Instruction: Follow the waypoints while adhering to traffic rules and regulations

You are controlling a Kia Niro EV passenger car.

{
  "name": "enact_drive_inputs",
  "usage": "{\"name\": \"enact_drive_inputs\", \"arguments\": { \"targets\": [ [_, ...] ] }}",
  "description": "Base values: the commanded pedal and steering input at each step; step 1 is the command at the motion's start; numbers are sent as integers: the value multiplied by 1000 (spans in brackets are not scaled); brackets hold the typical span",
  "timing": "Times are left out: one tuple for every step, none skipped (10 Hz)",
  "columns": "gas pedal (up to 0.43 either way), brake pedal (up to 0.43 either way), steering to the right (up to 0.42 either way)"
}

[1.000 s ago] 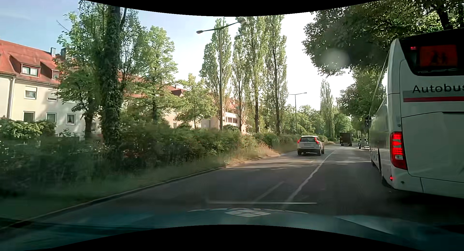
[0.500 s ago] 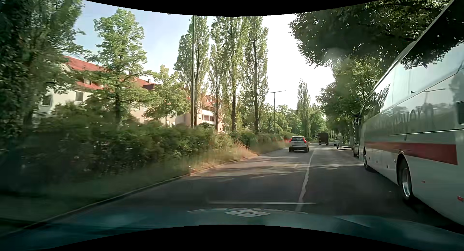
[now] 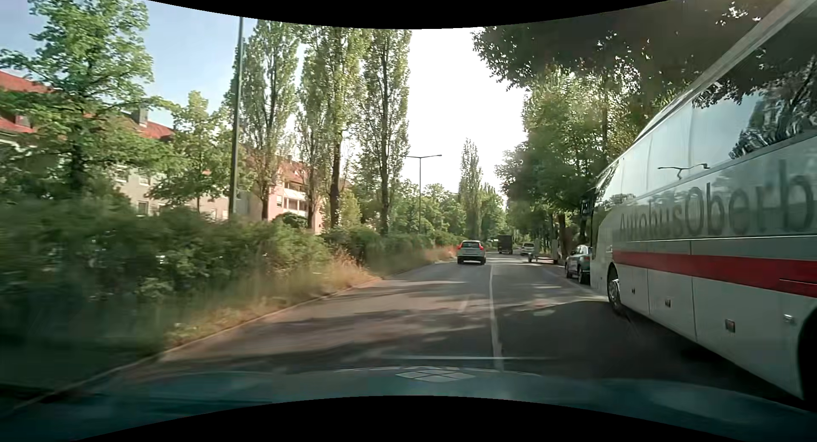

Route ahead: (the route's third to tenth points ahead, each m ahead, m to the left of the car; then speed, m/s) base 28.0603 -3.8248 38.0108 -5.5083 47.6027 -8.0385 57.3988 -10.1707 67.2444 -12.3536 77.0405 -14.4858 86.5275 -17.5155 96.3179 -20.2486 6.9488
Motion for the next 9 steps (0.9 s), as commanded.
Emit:
{"name": "enact_drive_inputs", "arguments": {
  "targets": [
    [500, 0, 180],
    [500, 0, 142],
    [500, 0, 113],
    [500, 0, 95],
    [500, 0, 79],
    [500, 0, 70],
    [488, 0, 63],
    [469, 0, 52],
    [449, 0, 44]
  ]
}}
